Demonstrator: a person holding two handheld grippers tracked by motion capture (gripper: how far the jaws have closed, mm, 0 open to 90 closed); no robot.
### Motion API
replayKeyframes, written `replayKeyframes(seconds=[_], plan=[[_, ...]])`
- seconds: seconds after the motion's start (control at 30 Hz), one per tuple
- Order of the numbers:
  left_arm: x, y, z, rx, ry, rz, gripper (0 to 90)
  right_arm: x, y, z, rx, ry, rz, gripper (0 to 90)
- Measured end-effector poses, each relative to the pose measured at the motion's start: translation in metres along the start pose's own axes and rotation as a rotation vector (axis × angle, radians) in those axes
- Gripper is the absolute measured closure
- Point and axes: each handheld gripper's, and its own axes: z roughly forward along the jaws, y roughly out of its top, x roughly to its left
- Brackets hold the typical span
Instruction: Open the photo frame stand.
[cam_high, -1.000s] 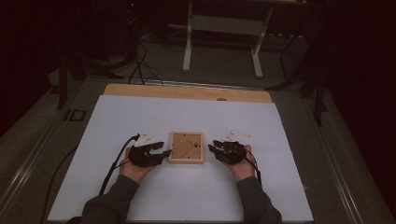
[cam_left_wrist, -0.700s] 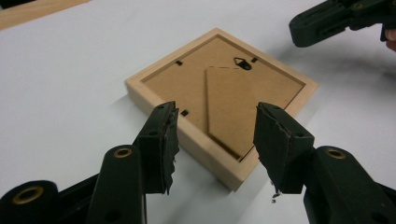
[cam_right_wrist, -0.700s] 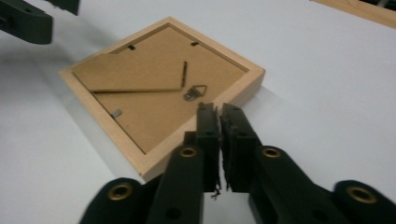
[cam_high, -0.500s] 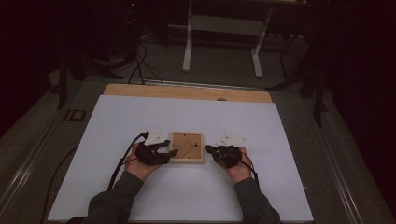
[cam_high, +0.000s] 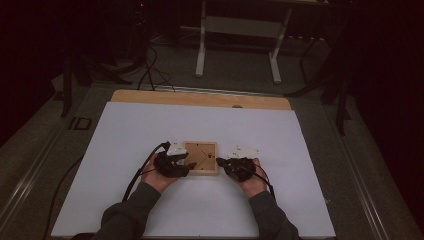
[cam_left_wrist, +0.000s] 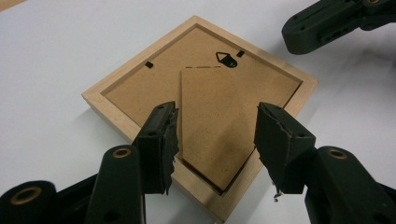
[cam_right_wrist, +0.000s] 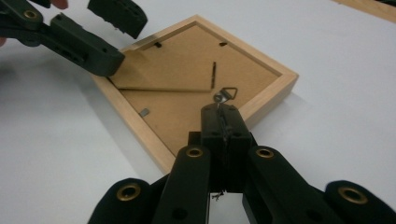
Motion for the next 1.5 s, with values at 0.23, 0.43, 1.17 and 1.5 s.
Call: replayKeyframes(seconds=[0.23, 0.43, 1.17, 1.5], plan=[[-0.002, -0.001, 0.008, 0.020, 0.011, 0.014, 48.7, 0.003, -0.001, 0.004, 0.009, 0.015, -0.004, 89.8], [-0.001, -0.001, 0.009, 0.018, 0.011, 0.016, 47.8, 0.005, -0.002, 0.005, 0.020, 0.025, -0.007, 89.7], [-0.002, -0.001, 0.017, 0.028, 0.013, -0.003, 48.4, 0.011, -0.003, 0.009, 0.026, 0.060, -0.027, 89.8], [-0.005, 0.000, 0.020, 0.026, 0.028, 0.009, 49.0, 0.011, -0.003, 0.011, 0.026, 0.066, -0.020, 89.8]])
